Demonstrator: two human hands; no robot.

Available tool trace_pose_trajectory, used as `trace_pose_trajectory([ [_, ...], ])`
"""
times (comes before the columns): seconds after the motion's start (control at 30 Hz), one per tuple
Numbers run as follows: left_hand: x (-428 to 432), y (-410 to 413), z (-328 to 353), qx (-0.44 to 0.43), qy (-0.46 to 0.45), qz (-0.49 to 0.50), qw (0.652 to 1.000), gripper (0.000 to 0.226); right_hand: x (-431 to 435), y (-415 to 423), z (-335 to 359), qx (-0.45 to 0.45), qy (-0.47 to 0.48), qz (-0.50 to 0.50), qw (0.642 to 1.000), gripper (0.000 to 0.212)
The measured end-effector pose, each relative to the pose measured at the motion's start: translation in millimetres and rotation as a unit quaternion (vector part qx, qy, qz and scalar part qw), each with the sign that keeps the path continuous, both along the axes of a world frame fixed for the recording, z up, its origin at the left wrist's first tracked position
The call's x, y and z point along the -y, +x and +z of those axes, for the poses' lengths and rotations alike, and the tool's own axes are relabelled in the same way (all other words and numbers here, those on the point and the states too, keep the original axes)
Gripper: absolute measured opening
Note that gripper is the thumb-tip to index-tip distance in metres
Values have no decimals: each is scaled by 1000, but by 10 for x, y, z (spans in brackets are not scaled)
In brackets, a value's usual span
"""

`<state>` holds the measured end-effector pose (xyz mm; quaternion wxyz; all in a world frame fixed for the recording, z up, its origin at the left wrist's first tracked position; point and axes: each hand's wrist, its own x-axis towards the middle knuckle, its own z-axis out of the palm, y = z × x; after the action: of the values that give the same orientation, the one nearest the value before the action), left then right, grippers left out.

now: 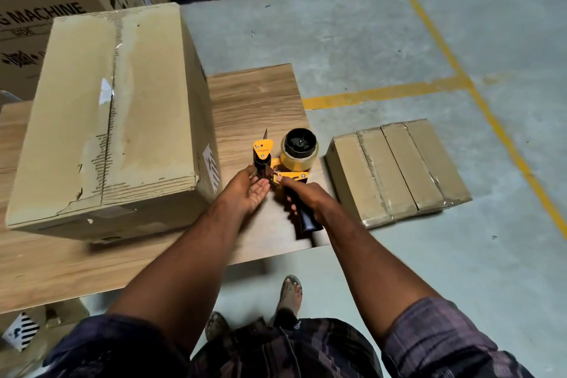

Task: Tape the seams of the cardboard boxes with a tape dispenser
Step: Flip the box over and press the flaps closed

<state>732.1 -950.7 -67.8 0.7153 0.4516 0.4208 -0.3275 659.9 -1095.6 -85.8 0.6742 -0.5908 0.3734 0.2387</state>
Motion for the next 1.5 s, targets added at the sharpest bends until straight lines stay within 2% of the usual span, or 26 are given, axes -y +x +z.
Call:
trace_pose_trajectory([
  [0.13, 35, 111, 293, 46, -45, -5, 998, 27, 82, 39, 203, 92, -59, -19, 994, 62],
  [0.33, -94, 190, 894, 128, -149, 20, 980, 20, 170, 213, 652, 205, -128, -30, 970, 62],
  [0.43, -262, 210, 1092, 152, -201, 36, 967, 39, 167, 249, 885, 263, -135, -28, 955, 44],
  [0.5, -365, 204, 1236, 162, -203, 34, 965, 35, 123, 251, 1017, 300, -143, -17, 943, 30],
  [0.57, -461, 188, 1378, 181, -178, 27, 967, 34, 47, 253, 1138, 333, -162, 2, 929, 26],
  [0.67, -640, 143, 1533, 220, -125, 18, 967, 19, -113, 251, 1302, 366, -200, 40, 908, 32],
  [0.77, -960, 99, 1588, 231, -106, 9, 967, 21, -313, 257, 1432, 375, -252, 77, 889, 49],
  [0.83, -1220, 33, 1610, 244, -81, -3, 966, 21, -477, 261, 1524, 387, -284, 101, 872, 44],
  [0.93, -1612, -68, 1618, 283, 13, -36, 958, 23, -746, 260, 1645, 409, -339, 148, 834, 44],
  [1.03, -2096, -187, 1551, 314, 105, -71, 941, 25, -1066, 254, 1750, 427, -402, 215, 781, 48],
  [1.1, -2379, -265, 1501, 320, 122, -76, 936, 18, -1273, 244, 1824, 440, -428, 252, 748, 57],
  [1.17, -2657, -344, 1482, 332, 143, -73, 929, 21, -1501, 239, 1880, 450, -443, 283, 722, 59],
  [1.27, -3040, -403, 1460, 339, 175, -73, 921, 31, -1766, 234, 1914, 451, -462, 305, 700, 54],
  [1.37, -3489, -438, 1412, 333, 167, -62, 926, 17, -1970, 234, 1922, 449, -487, 318, 679, 55],
  [1.5, -3931, -469, 1306, 322, 172, -43, 930, 11, -2160, 228, 1924, 440, -503, 344, 660, 52],
])
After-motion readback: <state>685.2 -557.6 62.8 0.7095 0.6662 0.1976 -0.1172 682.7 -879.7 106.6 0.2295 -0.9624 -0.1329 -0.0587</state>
